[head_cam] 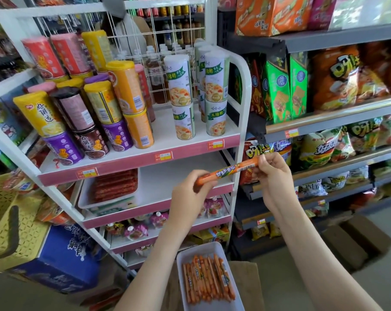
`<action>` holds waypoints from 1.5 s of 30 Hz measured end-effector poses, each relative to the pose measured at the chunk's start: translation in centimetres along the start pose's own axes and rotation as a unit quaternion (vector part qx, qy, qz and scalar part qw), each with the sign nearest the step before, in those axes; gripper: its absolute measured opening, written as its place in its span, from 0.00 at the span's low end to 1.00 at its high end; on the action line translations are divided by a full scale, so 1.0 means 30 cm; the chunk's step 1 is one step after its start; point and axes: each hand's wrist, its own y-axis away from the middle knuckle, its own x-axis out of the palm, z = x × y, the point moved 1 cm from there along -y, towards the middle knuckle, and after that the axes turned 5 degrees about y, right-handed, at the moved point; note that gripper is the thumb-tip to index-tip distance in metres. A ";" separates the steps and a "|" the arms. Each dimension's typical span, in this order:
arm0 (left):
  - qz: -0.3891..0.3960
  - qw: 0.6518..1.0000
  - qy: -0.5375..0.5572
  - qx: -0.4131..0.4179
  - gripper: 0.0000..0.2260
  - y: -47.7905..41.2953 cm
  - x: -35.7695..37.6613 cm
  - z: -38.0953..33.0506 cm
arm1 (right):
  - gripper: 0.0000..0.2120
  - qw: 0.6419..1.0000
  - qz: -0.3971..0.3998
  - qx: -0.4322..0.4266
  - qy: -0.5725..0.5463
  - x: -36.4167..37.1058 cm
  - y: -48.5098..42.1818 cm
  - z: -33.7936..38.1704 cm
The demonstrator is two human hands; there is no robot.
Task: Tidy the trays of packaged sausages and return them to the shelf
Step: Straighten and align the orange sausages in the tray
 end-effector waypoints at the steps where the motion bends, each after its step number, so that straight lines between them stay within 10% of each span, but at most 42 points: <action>1: -0.004 0.997 0.073 -0.032 0.08 -0.004 -0.001 -0.001 | 0.11 1.000 -0.002 0.015 -0.013 -0.004 -0.007 -0.015; 6: -0.004 0.934 0.340 -0.112 0.08 -0.011 0.016 -0.039 | 0.12 0.994 0.005 0.094 -0.059 0.004 -0.022 -0.100; 14: 0.030 0.970 0.242 -0.019 0.06 -0.029 0.068 -0.078 | 0.12 0.986 0.064 0.095 0.119 0.030 -0.013 -0.158; 25: -0.004 0.990 -0.083 0.116 0.13 -0.030 0.090 -0.031 | 0.10 0.908 0.198 -0.219 0.298 0.091 0.069 0.010; 38: 0.072 0.997 -0.023 0.004 0.14 -0.049 0.027 -0.011 | 0.07 0.999 0.043 0.005 -0.018 0.013 0.000 -0.050; 45: -0.009 0.950 0.301 -0.078 0.07 -0.020 -0.018 -0.041 | 0.09 0.986 0.003 0.084 -0.141 -0.008 -0.027 -0.083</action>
